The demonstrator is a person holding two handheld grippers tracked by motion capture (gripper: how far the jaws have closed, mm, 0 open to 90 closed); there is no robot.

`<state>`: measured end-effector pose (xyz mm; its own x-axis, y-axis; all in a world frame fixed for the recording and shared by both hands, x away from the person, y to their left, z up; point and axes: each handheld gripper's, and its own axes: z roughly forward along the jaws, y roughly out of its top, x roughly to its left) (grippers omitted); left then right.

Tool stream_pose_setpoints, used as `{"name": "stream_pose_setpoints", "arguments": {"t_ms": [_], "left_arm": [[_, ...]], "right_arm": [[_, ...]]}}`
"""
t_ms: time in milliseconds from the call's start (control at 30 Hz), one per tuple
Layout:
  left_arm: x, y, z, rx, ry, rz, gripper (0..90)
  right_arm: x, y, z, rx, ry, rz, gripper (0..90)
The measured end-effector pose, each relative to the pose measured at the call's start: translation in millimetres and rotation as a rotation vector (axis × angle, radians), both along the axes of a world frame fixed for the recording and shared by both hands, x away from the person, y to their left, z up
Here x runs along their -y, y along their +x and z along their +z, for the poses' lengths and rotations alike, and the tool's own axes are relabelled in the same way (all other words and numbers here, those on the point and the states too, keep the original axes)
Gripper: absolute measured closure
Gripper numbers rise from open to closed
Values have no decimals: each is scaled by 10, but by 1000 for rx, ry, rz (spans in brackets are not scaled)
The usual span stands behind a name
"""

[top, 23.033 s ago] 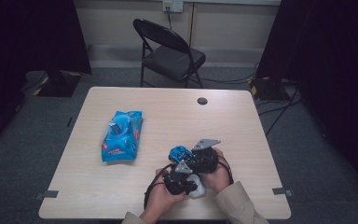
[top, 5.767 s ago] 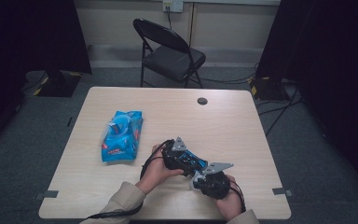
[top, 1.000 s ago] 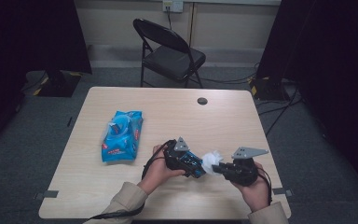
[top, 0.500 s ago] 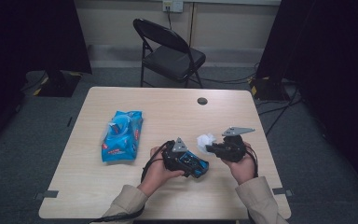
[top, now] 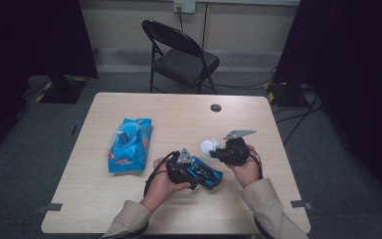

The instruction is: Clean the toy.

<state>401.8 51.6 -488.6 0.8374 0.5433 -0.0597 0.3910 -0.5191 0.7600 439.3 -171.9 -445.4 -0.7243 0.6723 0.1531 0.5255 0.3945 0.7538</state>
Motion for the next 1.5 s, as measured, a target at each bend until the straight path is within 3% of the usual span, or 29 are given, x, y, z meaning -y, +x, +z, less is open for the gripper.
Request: {"name": "stream_pose_setpoints", "arguments": {"t_ms": [333, 567, 733, 900, 1000, 1500], "left_arm": [[3, -23, -27, 19, -5, -6, 129], [-2, -32, -36, 27, -7, -9, 128], [-3, -32, -36, 28, -6, -9, 127], [4, -29, -29, 23, -3, -8, 128], [7, -30, -28, 23, -2, -8, 129], [15, -32, -20, 23, 7, -7, 142]], "right_arm": [[-138, 152, -176, -33, -23, -2, 811], [-338, 291, -313, -61, -42, 7, 812], [-417, 310, -408, -87, -62, 27, 816], [-394, 308, -456, -109, -72, 37, 821], [-363, 300, -483, -118, -52, 34, 821], [-249, 252, -465, -142, -72, 58, 821]]}}
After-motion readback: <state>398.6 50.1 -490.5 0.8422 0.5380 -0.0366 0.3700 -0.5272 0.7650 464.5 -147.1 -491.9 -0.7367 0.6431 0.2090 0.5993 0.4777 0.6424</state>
